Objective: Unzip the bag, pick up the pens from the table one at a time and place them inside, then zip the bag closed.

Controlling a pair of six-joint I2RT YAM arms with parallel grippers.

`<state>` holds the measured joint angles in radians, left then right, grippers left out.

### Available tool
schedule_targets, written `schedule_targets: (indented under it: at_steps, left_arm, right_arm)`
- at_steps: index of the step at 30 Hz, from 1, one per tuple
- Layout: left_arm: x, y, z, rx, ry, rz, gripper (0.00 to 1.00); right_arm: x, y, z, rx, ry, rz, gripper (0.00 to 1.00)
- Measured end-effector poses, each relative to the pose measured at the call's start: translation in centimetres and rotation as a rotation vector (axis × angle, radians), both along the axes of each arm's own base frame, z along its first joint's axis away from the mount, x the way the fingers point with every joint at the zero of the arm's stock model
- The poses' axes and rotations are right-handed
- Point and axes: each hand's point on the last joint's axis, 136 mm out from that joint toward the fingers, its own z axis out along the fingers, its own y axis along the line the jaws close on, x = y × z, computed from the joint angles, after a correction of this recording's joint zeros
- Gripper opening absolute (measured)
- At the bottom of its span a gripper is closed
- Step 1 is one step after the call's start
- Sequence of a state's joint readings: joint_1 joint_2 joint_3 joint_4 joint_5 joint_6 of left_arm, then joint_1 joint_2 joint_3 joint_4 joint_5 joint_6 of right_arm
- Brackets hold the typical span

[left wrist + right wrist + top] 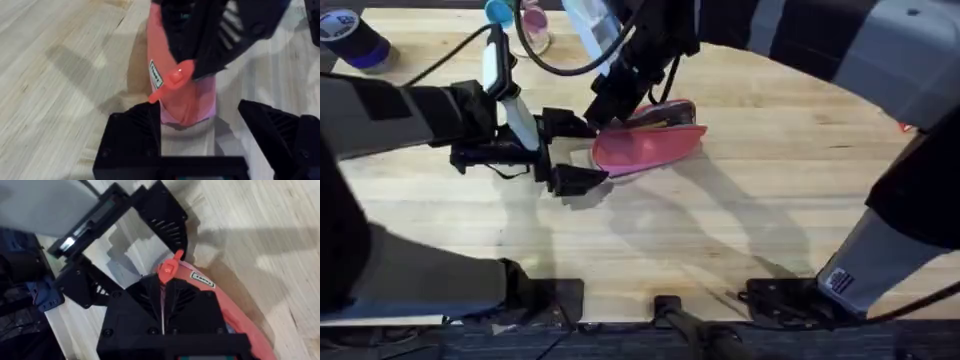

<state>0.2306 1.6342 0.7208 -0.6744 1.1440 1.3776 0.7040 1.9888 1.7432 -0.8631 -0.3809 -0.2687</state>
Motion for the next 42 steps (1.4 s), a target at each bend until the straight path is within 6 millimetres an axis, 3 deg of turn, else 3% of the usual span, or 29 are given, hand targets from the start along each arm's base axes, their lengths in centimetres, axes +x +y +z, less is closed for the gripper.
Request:
schedule_targets:
  at_steps: [9, 17, 18, 20, 21, 32, 41, 42]
  left_arm:
    - [1.1, -0.4, 0.5, -0.094, -0.047, 0.003, 0.968]
    - [1.4, -0.6, 1.3, -0.139, -0.07, 0.004, 0.461]
    - [1.4, -0.6, 1.3, -0.139, -0.068, 0.005, 0.385]
    - [1.4, -0.6, 1.3, -0.137, -0.073, 0.004, 0.135]
    - [1.4, -0.6, 1.3, -0.136, -0.076, 0.003, 0.072]
    - [1.4, -0.6, 1.3, -0.137, -0.076, 0.004, 0.044]
    - [1.4, -0.6, 1.3, -0.136, -0.077, 0.004, 0.042]
    - [1.4, -0.6, 1.3, -0.136, -0.077, 0.004, 0.043]
  right_arm:
    - [0.0, 0.0, 0.0, 0.0, 0.0, 0.0, 0.031]
    - [0.1, 0.1, 0.0, 0.003, -0.003, 0.0, 0.031]
    - [0.1, 0.1, 0.0, 0.003, -0.003, 0.0, 0.031]
    - [0.0, 0.1, 0.0, 0.003, -0.002, 0.0, 0.031]
    - [0.0, 0.1, 0.0, 0.004, -0.002, 0.001, 0.031]
    - [0.5, -0.6, 0.0, 0.007, 0.018, -0.02, 0.031]
    - [2.0, -3.6, -0.2, -0.007, 0.073, -0.097, 0.031]
    - [2.5, -4.9, -0.3, -0.016, 0.096, -0.127, 0.031]
